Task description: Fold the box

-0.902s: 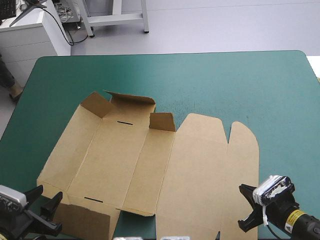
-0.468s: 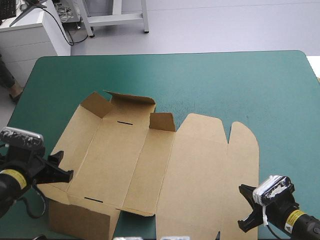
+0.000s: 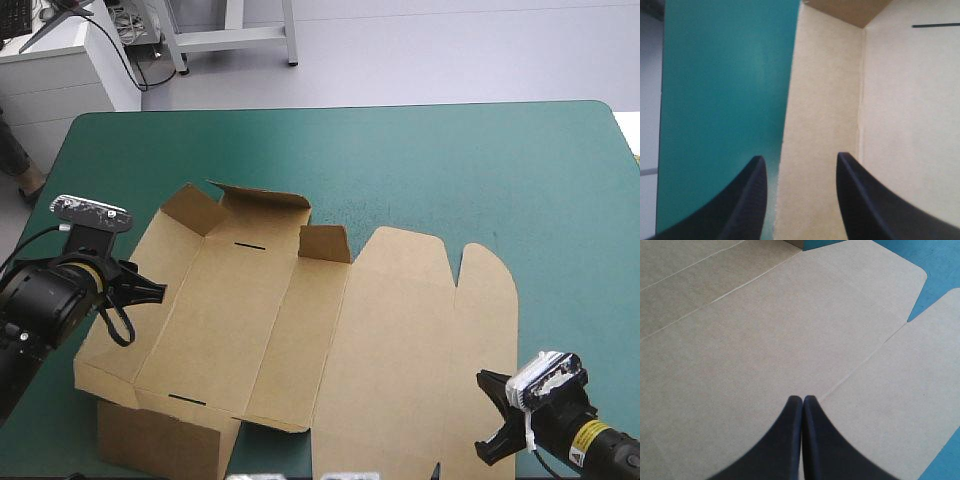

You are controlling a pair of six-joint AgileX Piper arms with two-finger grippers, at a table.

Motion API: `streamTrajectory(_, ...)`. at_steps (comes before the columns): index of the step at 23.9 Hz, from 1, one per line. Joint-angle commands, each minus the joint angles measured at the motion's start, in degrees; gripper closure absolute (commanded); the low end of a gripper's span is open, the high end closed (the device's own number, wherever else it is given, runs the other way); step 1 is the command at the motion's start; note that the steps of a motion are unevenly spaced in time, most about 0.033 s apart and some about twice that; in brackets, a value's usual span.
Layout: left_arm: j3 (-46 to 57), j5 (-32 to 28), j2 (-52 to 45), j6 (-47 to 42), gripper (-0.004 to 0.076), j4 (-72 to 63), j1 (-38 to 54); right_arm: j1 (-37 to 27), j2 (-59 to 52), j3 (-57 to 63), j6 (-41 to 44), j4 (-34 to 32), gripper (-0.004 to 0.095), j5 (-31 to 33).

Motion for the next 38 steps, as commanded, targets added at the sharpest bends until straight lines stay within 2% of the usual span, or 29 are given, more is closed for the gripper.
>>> streamTrajectory(1,-1.9,-3.7,1.5,6.1,0.0409,-4.0,7.7,-0.3,0.4,-1.6,-0.4,-0.2,0.0923,-4.0)
streamTrajectory(4,-1.9,-4.4,4.0,17.5,0.0409,-16.0,17.4,-0.3,0.4,-1.6,-0.4,-0.2,0.0923,-4.0)
streamTrajectory(8,-1.9,-5.0,7.4,28.0,0.0409,-29.4,28.6,-0.3,0.4,-1.6,-0.6,-0.2,0.0924,-4.0)
streamTrajectory(9,-1.9,-5.2,9.1,33.8,0.0409,-35.7,33.4,-0.3,0.4,-1.6,-0.6,0.1,0.0924,-4.0)
streamTrajectory(11,-1.9,-5.2,10.7,37.4,0.0409,-39.6,36.7,-0.3,0.4,-1.6,-0.7,0.1,0.0924,-4.0)
streamTrajectory(14,-1.9,-5.1,12.8,38.4,0.0409,-41.4,41.1,-0.3,0.4,-1.6,-0.8,0.2,0.0924,-4.0)
streamTrajectory(16,-1.9,-4.8,13.7,39.6,0.0409,-41.4,42.8,-0.3,0.4,-1.6,-0.8,0.2,0.0924,-4.0)
streamTrajectory(18,-1.9,-1.8,15.4,43.7,0.0409,-41.3,43.9,-0.3,0.4,-1.6,-0.9,0.2,0.0925,-4.0)
streamTrajectory(22,-1.9,-1.9,15.8,43.7,0.0409,-42.3,43.9,-0.3,0.4,-1.6,-1.4,0.2,0.0925,-4.0)
streamTrajectory(24,-1.9,-1.6,15.8,44.9,0.0409,-47.6,43.9,-0.3,0.4,-1.6,-1.4,0.2,0.0925,-4.0)
streamTrajectory(27,-1.9,2.0,15.9,58.9,0.0408,-51.4,44.0,-0.3,0.4,-1.6,-1.4,0.2,0.0925,-4.0)
streamTrajectory(28,-1.9,1.8,16.0,60.3,0.0408,-51.4,44.3,-0.3,0.4,-1.6,-1.4,0.2,0.0925,-4.0)
streamTrajectory(31,-1.9,-0.4,17.2,61.0,0.0407,-51.4,47.9,-0.3,0.4,-1.6,-1.4,0.2,0.0925,-4.0)
streamTrajectory(38,-1.9,2.3,21.7,62.9,0.0336,-54.8,52.4,-0.3,0.4,-1.6,-2.3,0.2,0.0927,-4.0)
